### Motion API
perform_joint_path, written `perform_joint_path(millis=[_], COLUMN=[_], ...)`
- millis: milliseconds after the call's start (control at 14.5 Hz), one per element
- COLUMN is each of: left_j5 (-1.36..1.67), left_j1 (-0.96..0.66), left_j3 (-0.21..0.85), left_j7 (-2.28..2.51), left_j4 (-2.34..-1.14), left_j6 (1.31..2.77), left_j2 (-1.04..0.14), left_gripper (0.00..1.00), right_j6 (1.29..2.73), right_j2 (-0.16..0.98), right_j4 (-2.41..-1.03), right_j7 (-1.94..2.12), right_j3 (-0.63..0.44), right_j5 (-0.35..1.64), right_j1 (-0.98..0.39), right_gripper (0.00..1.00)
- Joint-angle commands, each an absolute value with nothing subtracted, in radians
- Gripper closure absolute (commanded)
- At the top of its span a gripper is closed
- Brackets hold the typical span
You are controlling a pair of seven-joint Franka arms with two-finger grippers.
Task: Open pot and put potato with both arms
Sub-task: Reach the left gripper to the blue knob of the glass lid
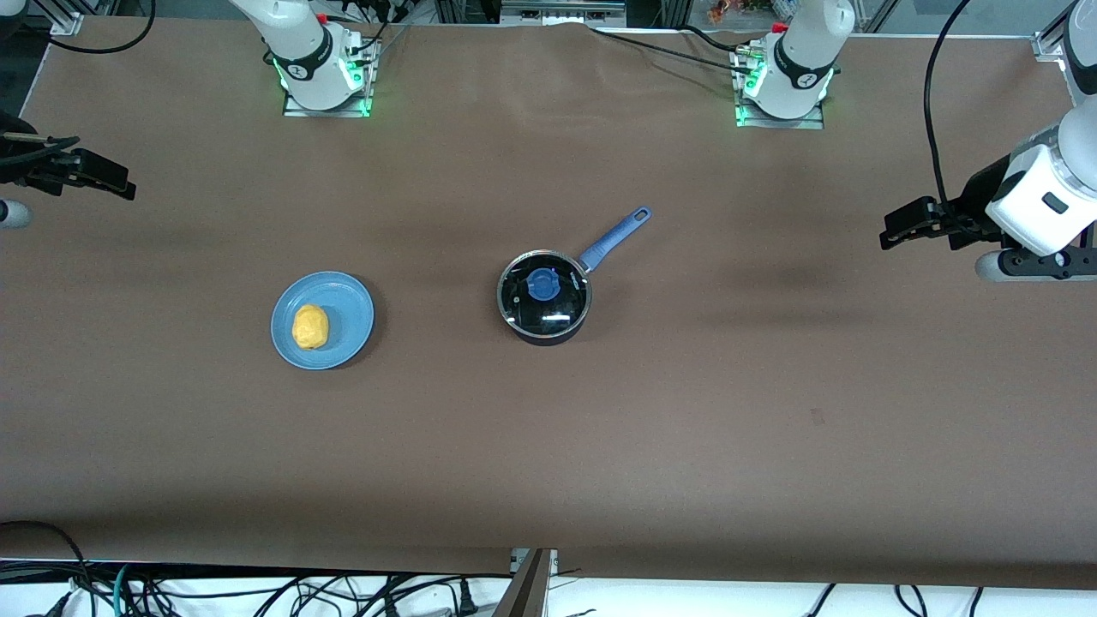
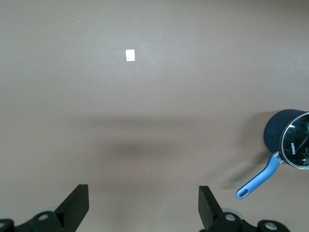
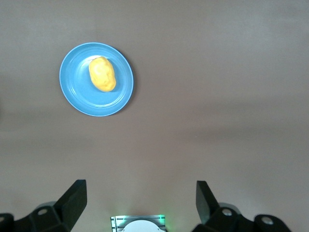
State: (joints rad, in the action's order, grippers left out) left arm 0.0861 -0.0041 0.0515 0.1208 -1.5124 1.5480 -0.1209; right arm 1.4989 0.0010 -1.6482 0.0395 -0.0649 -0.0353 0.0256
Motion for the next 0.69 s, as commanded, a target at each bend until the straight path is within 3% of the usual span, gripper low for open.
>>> perform_joint_path(millis=[0,415,623], left_j5=[0.077,0.094,0.091], left_j1=[-0.003,-0.035,-0.086], left_j3=[0.049,0.105,0.225], left_j7=[0.101,0.193,0.481], left_j4=[-1.503,-1.503,-1.514], left_j6=[1.531,1.554,1.753], left_j2=[-0.115,-0.135,-0.211], left_gripper=[0.00,0.00,0.00], right_j6=[1.486,1.486,1.491], right_j2=[-0.017,-0.017,-0.018], right_j4=[-1.654,-1.654,-1.654], right_j7=[0.055,0.055,0.055], right_j3=[-0.080,-0.077,-0.078], right_j5=[-0.043,-0.048,-0.046], right_j1=[0.034,0.034,0.034], right_gripper=[0.00,0.00,0.00])
